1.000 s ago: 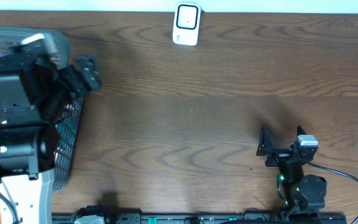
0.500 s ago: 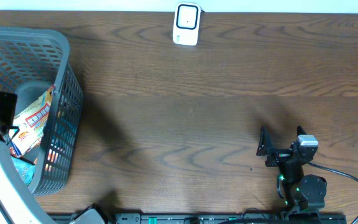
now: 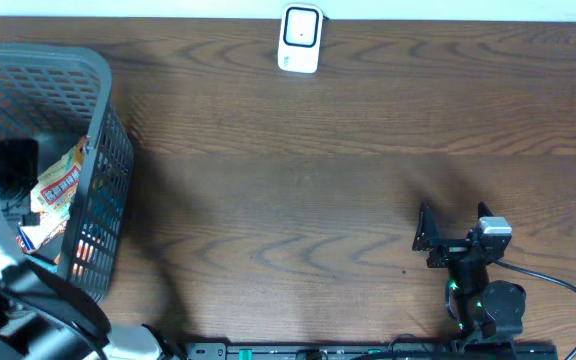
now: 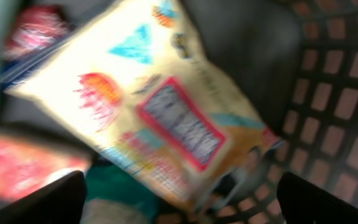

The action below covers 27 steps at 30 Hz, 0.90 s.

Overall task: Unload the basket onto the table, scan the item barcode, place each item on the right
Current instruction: 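Reach the left gripper into the grey basket toward the snack bag, then grasp the white-and-red snack bag in the basket with the left gripper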

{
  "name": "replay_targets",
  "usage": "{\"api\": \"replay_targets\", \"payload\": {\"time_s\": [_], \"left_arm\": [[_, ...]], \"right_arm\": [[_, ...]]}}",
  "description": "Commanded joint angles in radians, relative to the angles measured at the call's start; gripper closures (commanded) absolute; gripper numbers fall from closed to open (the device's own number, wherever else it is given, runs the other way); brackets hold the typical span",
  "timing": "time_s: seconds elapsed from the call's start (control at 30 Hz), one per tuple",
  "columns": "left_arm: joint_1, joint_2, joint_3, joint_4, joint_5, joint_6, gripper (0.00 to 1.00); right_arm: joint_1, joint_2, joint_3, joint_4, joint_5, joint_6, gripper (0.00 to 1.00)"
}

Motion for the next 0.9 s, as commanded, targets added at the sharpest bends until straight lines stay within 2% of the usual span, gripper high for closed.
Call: {"api": "replay_targets", "payload": {"time_s": [0.0,0.47,0.77,0.87], "left_arm": [[0.0,0.075,-0.006,0.045,0.135,-0.057,0.02],[-0.109,0.256,-0.006,0.081,0.127,-0.185,0.02],[-0.126,0.312,-0.006,0.082,-0.092,-0.313,0.02],[-0.126,0.312,-0.006,0.092,-0.176,-0.315,0.02]], "right_arm": [[0.003,0.0,-0.002,-0.004,0.004,-0.015,0.01],[0.003,0.0,-0.002,-0.004,0.004,-0.015,0.01],[0.003,0.0,-0.002,-0.004,0.004,-0.015,0.01],[0.003,0.0,-0.002,-0.004,0.004,-0.015,0.01]]}}
